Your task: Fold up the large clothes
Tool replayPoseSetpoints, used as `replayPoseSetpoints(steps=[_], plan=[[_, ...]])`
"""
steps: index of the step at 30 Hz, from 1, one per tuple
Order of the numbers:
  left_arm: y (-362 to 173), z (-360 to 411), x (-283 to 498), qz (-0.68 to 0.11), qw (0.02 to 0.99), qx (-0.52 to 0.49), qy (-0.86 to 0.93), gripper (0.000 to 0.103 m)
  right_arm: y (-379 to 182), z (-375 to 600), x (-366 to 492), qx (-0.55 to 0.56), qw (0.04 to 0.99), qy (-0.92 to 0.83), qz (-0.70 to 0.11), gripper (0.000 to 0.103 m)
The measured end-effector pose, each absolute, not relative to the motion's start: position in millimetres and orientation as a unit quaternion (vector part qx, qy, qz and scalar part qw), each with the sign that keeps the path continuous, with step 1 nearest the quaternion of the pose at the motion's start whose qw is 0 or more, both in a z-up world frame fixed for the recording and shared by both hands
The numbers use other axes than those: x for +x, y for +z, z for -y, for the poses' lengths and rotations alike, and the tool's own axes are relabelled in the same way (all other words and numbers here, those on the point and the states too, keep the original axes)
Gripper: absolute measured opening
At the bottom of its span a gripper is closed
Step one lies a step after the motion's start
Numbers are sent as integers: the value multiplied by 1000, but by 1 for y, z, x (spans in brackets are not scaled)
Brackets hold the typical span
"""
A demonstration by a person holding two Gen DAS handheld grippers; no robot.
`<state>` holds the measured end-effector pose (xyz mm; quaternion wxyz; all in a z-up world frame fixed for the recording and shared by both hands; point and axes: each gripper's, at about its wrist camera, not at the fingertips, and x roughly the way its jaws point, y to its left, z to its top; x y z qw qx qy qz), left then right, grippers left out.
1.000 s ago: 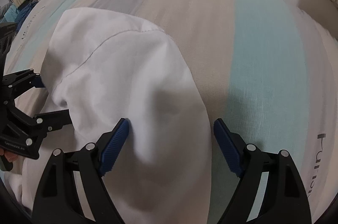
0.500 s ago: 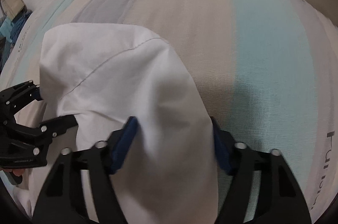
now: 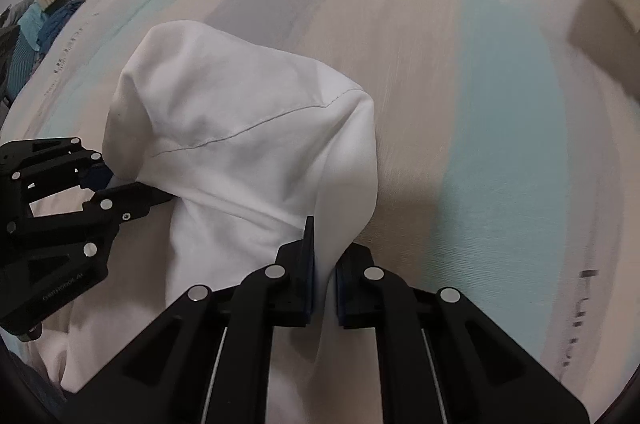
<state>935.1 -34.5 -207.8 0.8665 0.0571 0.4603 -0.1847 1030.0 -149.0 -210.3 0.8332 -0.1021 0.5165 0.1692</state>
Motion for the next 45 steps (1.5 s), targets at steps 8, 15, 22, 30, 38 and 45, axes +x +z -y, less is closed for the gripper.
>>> replayPoseSetpoints(steps=[8, 15, 22, 30, 38, 45], plan=[[-172, 38, 894, -431, 883, 60, -174, 15, -164, 158, 993, -116, 849, 180, -483, 7], [-148, 40, 848, -413, 894, 68, -162, 15, -139, 164, 949, -124, 857, 183, -466, 7], [-132, 35, 790, -397, 904, 60, -145, 15, -113, 173, 876, -132, 866, 188, -444, 7], [-128, 36, 717, -395, 908, 47, -130, 15, -114, 170, 814, -127, 862, 197, -450, 7], [-146, 46, 652, -406, 908, 33, -102, 15, -124, 175, 752, -132, 851, 210, -464, 7], [-162, 65, 619, -418, 901, 46, -102, 15, -141, 188, 710, -120, 841, 211, -483, 7]])
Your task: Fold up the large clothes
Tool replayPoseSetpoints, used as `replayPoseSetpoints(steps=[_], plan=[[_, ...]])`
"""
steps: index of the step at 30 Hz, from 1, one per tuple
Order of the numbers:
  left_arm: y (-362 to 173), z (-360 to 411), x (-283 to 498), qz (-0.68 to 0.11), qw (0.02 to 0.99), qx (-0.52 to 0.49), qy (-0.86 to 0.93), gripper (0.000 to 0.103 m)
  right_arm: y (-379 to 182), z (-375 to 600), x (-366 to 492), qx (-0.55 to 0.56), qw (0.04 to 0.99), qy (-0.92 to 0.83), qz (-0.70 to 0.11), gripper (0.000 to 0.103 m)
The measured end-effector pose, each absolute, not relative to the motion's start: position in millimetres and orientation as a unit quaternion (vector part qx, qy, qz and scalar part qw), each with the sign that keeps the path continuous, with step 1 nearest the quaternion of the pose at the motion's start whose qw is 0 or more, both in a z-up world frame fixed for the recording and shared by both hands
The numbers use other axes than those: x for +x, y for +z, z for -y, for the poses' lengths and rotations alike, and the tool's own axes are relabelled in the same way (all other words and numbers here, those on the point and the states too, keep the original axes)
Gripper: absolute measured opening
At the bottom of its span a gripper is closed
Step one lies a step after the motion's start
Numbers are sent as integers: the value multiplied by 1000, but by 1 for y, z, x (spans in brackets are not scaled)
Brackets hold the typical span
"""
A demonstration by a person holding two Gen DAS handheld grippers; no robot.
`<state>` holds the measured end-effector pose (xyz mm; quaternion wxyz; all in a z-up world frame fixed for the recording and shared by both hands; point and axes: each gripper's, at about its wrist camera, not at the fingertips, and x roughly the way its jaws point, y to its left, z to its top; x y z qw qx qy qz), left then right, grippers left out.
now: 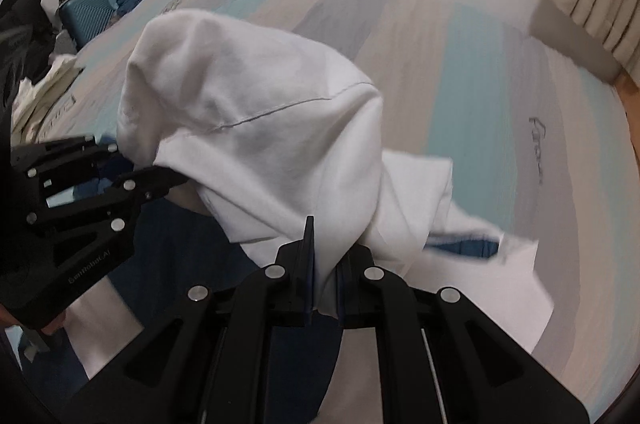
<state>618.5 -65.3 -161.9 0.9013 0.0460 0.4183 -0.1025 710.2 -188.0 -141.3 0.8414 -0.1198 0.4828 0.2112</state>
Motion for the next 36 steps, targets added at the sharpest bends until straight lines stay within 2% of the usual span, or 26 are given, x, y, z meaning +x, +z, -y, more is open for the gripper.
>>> replayPoseSetpoints(steps=[16, 36], plan=[[-207, 79, 564, -439, 886, 108, -105, 16, -184, 194, 659, -120, 827, 220, -503, 7], [-244, 82, 563, -472, 869, 107, -105, 16, -217, 196, 652, -105, 823, 208, -518, 9]])
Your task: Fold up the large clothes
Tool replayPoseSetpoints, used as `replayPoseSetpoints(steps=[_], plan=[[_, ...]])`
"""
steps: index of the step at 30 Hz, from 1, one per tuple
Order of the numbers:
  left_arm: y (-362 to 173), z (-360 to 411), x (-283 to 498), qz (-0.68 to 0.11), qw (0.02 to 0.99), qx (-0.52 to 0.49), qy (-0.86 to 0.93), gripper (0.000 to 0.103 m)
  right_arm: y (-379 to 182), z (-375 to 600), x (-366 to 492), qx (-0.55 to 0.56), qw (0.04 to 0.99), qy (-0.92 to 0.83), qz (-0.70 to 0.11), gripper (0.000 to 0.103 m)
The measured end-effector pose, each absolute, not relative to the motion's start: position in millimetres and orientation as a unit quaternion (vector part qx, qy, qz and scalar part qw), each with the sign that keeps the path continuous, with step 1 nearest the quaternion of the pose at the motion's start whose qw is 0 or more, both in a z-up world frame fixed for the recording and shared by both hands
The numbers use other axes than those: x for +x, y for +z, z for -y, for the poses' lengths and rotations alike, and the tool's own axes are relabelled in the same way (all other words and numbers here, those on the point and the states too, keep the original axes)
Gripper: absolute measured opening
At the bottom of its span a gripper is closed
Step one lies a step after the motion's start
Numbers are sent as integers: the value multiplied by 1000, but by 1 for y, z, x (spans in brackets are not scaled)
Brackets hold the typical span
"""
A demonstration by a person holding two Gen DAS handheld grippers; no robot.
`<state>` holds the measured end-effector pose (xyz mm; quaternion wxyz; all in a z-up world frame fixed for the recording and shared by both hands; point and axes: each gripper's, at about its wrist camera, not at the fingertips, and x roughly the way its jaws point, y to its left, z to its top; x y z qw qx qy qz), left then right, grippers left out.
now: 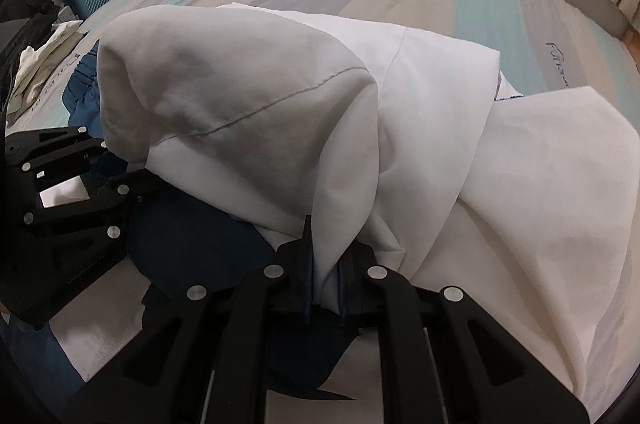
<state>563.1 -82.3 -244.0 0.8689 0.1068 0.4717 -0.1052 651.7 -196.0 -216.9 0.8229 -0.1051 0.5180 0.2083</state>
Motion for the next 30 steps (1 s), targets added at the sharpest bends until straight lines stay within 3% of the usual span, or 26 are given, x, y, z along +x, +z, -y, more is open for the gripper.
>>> replayPoseSetpoints(steps=[5, 6, 7, 8, 9, 10, 18, 24, 30], plan=[[-233, 77, 558, -466, 872, 99, -111, 21, -206, 197, 654, -102, 822, 202, -523, 14], [-230, 75, 555, -466, 872, 97, -113, 29, -203, 198, 653, -100, 822, 204, -522, 20], [-226, 72, 554, -464, 874, 95, -114, 42, -197, 199, 651, -96, 824, 206, -520, 34], [-221, 70, 551, -459, 875, 93, -117, 51, -193, 200, 648, -92, 824, 210, -518, 40], [-214, 66, 547, -451, 879, 91, -121, 65, -189, 200, 645, -88, 825, 216, -515, 45], [-210, 64, 543, -445, 882, 92, -123, 72, -184, 201, 640, -93, 827, 216, -510, 45], [-176, 45, 533, -422, 889, 100, -146, 92, -160, 215, 627, -120, 825, 240, -496, 54], [-158, 36, 571, -444, 872, 76, -194, 96, -136, 221, 667, -105, 818, 286, -488, 63], [-165, 39, 618, -480, 838, 48, -254, 97, -145, 210, 709, -87, 787, 328, -516, 64]])
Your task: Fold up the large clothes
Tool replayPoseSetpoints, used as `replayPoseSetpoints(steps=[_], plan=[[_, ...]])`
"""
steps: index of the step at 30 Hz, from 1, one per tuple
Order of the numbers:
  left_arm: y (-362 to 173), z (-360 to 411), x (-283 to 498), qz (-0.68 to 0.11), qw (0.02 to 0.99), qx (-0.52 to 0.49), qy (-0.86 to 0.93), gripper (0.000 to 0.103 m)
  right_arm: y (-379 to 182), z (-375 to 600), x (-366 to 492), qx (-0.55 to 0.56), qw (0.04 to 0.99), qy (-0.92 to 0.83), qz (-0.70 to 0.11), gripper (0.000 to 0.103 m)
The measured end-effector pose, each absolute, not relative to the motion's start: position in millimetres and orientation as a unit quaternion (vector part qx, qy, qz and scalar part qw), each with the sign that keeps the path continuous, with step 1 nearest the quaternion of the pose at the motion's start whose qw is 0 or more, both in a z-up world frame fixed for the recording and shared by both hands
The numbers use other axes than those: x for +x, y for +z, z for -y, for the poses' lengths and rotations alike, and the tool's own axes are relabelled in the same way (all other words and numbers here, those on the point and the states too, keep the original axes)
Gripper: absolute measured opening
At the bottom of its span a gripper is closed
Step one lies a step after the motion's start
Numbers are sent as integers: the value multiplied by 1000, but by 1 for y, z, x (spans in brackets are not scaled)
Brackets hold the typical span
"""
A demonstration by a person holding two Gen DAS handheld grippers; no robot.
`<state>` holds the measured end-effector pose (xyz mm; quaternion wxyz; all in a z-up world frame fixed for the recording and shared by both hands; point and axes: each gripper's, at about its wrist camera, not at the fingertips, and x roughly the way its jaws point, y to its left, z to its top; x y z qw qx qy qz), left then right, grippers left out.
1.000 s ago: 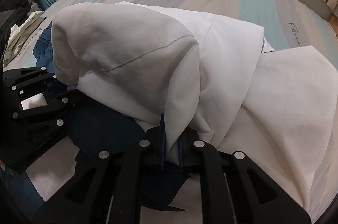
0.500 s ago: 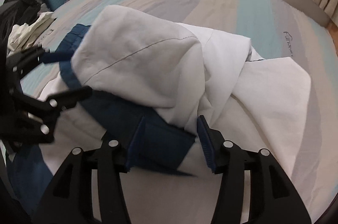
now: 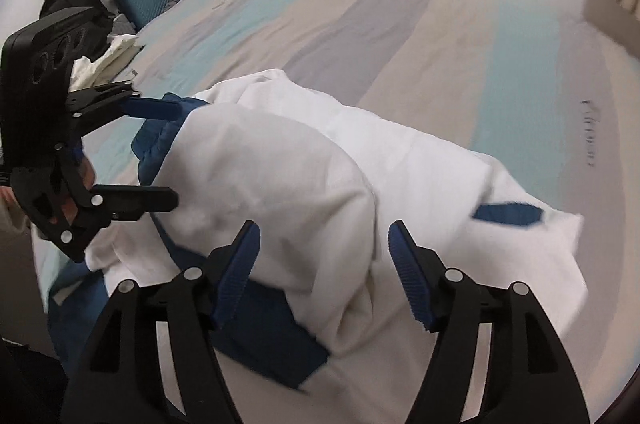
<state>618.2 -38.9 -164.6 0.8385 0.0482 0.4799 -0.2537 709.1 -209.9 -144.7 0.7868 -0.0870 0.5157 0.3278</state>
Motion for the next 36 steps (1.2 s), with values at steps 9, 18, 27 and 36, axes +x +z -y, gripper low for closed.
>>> replayPoseSetpoints(steps=[9, 18, 27, 36], plan=[[-184, 46, 642, -506, 820, 74, -256, 97, -162, 197, 734, -75, 771, 337, -535, 76], [-181, 49, 641, -494, 819, 42, -288, 45, -166, 191, 727, -65, 762, 349, -541, 48], [-166, 59, 610, -472, 835, 59, -275, 10, -141, 195, 702, -55, 770, 347, -532, 13], [-155, 61, 543, -448, 855, 77, -250, 8, -128, 201, 630, -80, 781, 346, -513, 10]])
